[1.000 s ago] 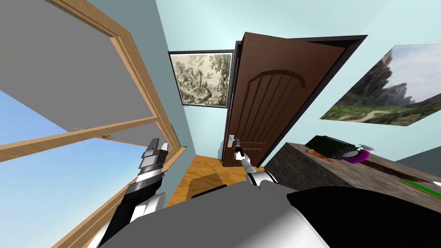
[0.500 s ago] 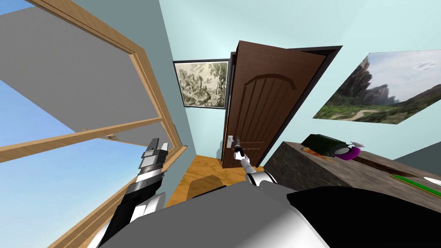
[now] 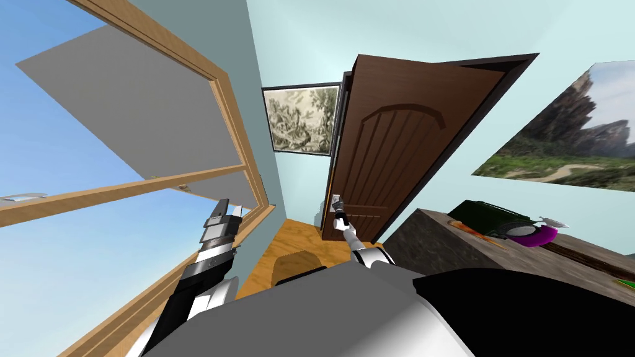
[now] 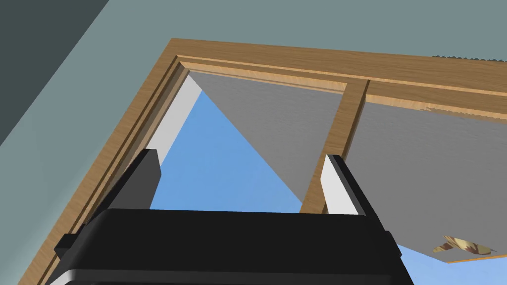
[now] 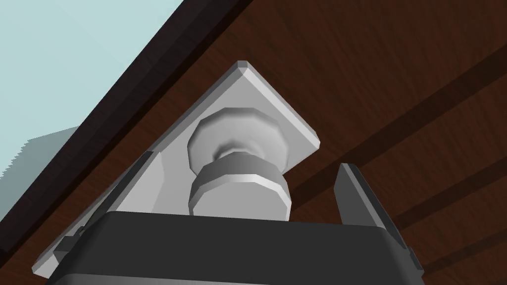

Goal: Pull the door open

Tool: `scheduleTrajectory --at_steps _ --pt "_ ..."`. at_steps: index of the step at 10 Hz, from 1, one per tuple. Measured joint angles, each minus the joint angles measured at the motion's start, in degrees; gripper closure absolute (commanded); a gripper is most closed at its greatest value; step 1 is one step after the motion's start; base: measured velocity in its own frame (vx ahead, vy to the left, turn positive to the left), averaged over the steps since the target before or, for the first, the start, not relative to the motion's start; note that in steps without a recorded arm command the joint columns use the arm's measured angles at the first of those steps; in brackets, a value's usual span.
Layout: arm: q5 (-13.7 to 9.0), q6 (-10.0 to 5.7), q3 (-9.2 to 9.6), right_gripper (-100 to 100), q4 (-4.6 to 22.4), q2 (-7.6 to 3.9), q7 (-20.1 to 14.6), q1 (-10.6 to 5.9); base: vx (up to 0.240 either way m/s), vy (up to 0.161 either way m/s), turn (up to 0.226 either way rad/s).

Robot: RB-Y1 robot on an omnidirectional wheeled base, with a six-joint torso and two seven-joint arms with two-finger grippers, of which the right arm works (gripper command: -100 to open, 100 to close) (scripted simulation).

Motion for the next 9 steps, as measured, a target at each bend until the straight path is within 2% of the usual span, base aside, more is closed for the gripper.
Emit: scheduleTrajectory --at_steps 2,9 --pt "-2.3 0.3 -0.2 -100 -0.7 1.12 -3.1 -0.1 -0.073 -0.034 0.073" --pt "-8.0 0.38 -0.56 -100 -1.5 3.8 -12.8 -0.39 -0.066 -0.034 0.057"
